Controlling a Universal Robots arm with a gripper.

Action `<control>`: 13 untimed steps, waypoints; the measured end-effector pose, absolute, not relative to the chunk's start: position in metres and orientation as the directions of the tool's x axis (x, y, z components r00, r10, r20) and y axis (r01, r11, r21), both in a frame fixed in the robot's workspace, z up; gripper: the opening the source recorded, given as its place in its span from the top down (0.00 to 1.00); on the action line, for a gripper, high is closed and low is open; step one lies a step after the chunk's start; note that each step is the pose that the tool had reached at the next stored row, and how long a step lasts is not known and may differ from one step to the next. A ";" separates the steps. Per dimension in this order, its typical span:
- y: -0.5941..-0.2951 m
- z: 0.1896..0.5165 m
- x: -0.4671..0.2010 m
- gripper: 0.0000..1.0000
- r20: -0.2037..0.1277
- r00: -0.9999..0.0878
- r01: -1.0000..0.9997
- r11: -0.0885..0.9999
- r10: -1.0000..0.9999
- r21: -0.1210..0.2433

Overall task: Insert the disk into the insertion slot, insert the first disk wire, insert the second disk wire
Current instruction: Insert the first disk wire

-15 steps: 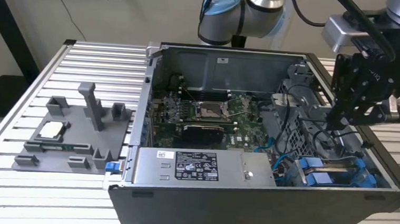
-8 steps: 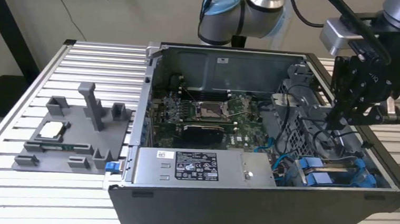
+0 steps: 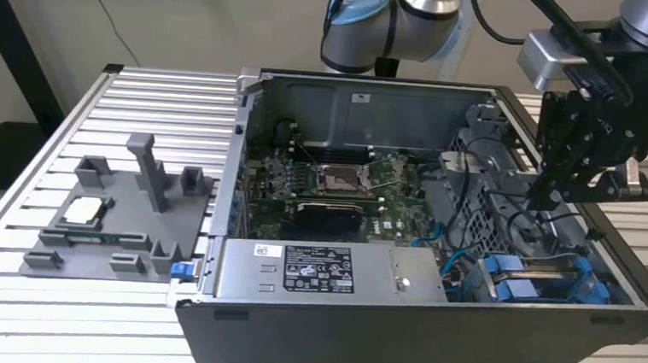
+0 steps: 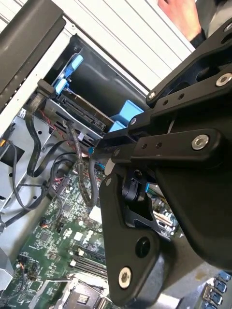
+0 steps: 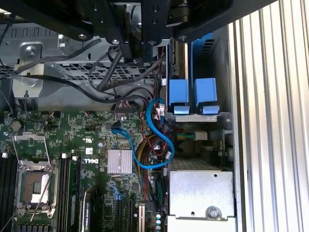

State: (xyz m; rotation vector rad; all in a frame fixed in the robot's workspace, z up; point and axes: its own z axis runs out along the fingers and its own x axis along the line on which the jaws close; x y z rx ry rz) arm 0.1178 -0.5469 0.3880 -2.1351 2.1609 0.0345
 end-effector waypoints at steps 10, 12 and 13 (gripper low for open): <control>-0.547 0.386 0.119 0.81 -0.074 -0.009 -0.998 0.014 -0.997 -0.056; -0.547 0.385 0.120 0.81 -0.063 -0.010 -0.999 0.013 -0.998 -0.053; -0.547 0.385 0.121 0.81 -0.058 -0.010 -0.999 0.013 -0.998 -0.051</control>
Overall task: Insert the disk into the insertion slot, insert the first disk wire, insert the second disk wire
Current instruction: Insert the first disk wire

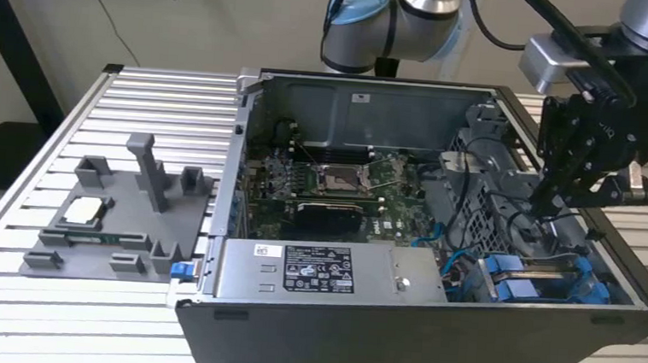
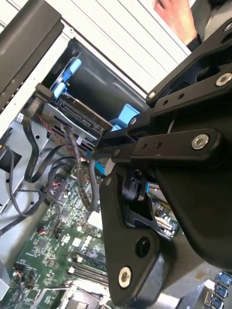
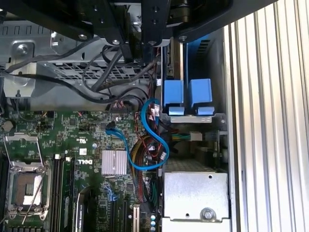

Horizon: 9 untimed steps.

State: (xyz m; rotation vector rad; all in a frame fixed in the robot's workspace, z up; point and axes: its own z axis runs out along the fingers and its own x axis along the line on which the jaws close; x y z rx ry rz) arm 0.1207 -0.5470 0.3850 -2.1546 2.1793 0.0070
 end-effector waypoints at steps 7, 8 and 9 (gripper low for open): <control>-0.548 0.383 0.128 0.81 -0.032 -0.011 -1.000 0.012 -0.999 -0.029; -0.549 0.383 0.129 0.81 -0.030 -0.011 -1.000 0.012 -0.999 -0.026; -0.549 0.383 0.130 0.81 -0.028 -0.011 -1.000 0.012 -1.000 -0.023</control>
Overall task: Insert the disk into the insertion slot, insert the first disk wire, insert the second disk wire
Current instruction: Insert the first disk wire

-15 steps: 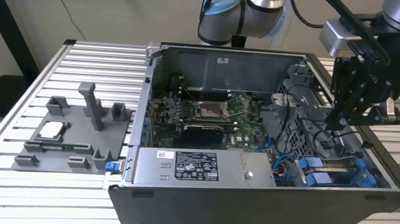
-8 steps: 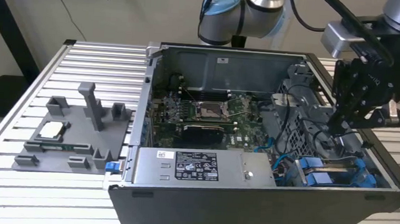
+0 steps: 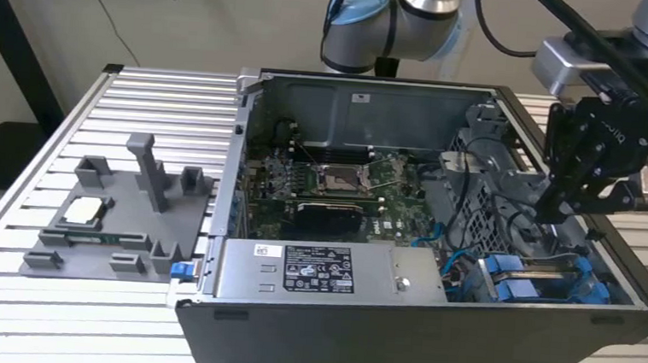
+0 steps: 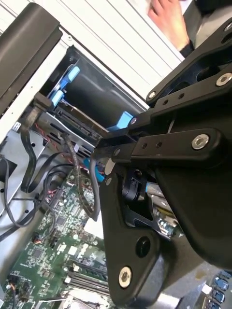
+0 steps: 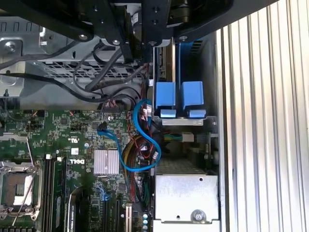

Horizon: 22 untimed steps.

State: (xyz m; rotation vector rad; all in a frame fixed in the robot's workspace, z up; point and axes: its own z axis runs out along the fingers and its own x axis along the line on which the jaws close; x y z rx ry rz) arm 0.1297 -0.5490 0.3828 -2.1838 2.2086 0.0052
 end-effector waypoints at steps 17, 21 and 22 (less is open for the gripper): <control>-0.555 0.374 0.143 0.81 0.000 -0.012 -1.000 0.012 -1.000 0.012; -0.556 0.371 0.144 0.81 0.004 -0.012 -1.000 0.012 -1.000 0.015; -0.556 0.370 0.144 0.81 0.005 -0.011 -1.000 0.012 -1.000 0.015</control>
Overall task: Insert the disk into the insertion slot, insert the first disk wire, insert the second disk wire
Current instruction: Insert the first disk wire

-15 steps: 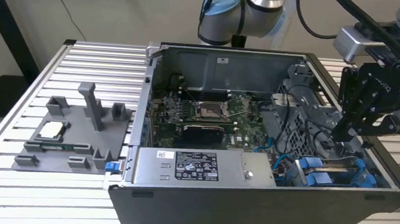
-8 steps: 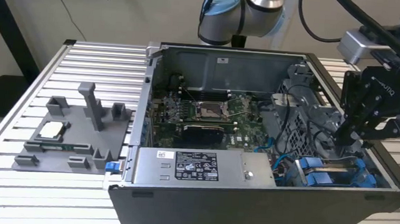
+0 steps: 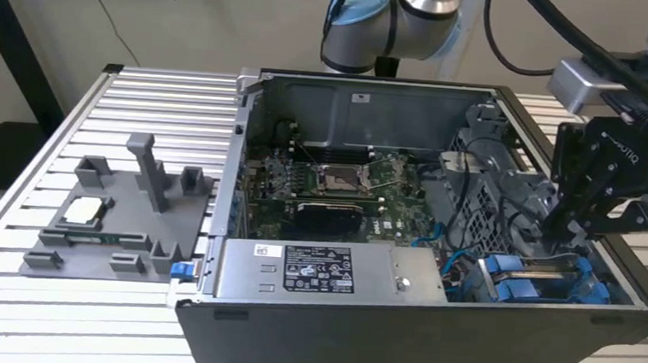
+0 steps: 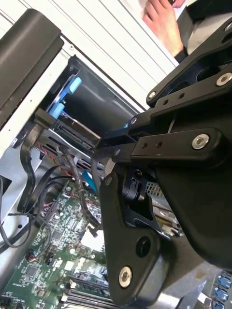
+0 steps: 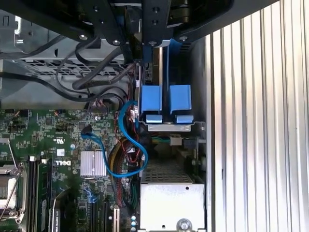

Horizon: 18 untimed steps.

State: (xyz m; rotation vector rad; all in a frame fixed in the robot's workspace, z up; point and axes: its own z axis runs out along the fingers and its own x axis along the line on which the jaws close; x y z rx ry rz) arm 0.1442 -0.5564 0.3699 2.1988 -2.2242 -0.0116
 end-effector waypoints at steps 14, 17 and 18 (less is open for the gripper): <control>-0.562 0.360 0.148 0.81 -0.029 -0.012 -1.000 0.011 -1.000 0.016; -0.562 0.360 0.148 0.81 -0.029 -0.012 -1.000 0.011 -1.000 0.016; -0.562 0.360 0.148 0.81 -0.029 -0.011 -1.000 0.011 -1.000 0.016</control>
